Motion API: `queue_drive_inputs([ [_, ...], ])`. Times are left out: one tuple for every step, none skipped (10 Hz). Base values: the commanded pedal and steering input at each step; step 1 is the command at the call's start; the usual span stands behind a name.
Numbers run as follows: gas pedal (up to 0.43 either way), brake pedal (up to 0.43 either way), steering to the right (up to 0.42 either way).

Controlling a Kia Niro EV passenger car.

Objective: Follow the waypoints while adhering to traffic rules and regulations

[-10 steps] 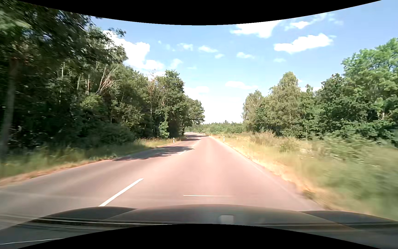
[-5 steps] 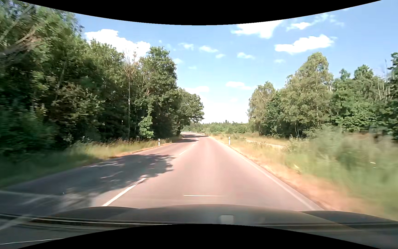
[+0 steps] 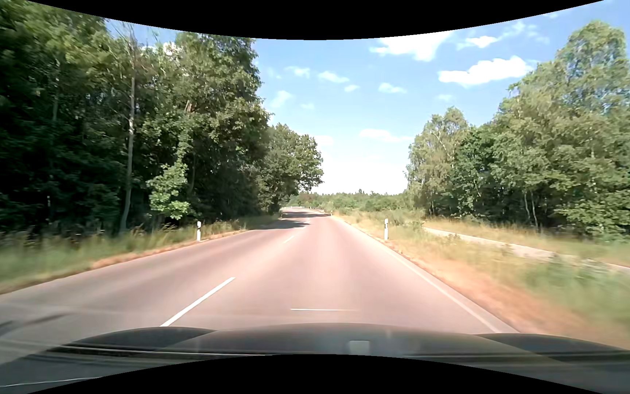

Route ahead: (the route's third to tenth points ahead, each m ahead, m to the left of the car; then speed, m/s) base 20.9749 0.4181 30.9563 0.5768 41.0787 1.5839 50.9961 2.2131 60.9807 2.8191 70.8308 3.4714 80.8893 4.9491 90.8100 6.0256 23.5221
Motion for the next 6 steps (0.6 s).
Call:
queue_drive_inputs([
  [0.150,0.006,-0.003],
  [0.177,0.006,-0.004],
  [0.177,0.006,-0.006],
  [0.177,0.006,-0.006],
  [0.177,0.006,-0.006],
  [0.177,0.006,-0.008],
])
